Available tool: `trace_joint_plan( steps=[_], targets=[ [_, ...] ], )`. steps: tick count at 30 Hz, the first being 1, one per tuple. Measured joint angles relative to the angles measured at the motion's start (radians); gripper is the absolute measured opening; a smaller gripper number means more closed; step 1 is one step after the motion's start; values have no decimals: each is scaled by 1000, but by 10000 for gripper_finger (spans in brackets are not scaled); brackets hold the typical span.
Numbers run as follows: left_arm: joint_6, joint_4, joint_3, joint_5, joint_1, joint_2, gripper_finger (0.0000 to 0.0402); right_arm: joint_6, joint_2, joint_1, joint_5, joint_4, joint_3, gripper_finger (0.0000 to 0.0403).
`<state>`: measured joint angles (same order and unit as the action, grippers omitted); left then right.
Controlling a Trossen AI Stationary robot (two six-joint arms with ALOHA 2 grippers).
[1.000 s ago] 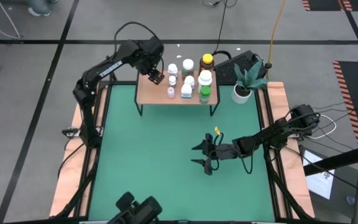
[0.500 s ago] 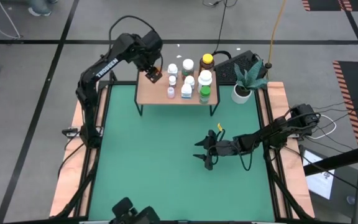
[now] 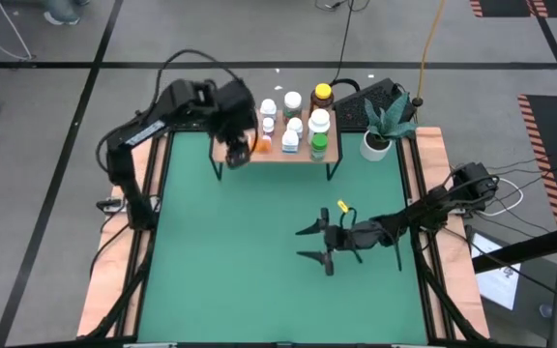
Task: Pick and place medicine bottles onto shelf by color
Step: Put the orange pill bottle on the shelf
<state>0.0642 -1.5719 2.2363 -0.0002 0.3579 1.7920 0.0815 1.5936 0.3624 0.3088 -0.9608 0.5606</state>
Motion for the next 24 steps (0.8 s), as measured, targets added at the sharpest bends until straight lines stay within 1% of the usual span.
trace_joint_plan(
  steps=[4,7,10,13,15,18,21,24],
  targets=[
    [-11,2,-1,4,-160,8,218,-114,0,21,0,-120,0,247],
    [12,4,0,5,-293,21,218,-161,0,32,1,-218,0,247],
    [32,19,-5,-6,-417,42,218,-161,0,37,4,-292,0,247],
    [23,79,-31,-54,-520,59,218,-75,0,38,-1,-351,0,248],
    [9,132,-60,-88,-571,67,218,-23,-1,37,-31,-375,0,253],
    [14,199,-117,-115,-625,77,218,5,0,28,-45,-352,0,270],
    [27,291,-182,-146,-653,96,218,35,0,12,-46,-319,0,296],
    [20,318,-233,-212,-669,97,218,47,0,6,-49,-296,1,324]
  ],
)
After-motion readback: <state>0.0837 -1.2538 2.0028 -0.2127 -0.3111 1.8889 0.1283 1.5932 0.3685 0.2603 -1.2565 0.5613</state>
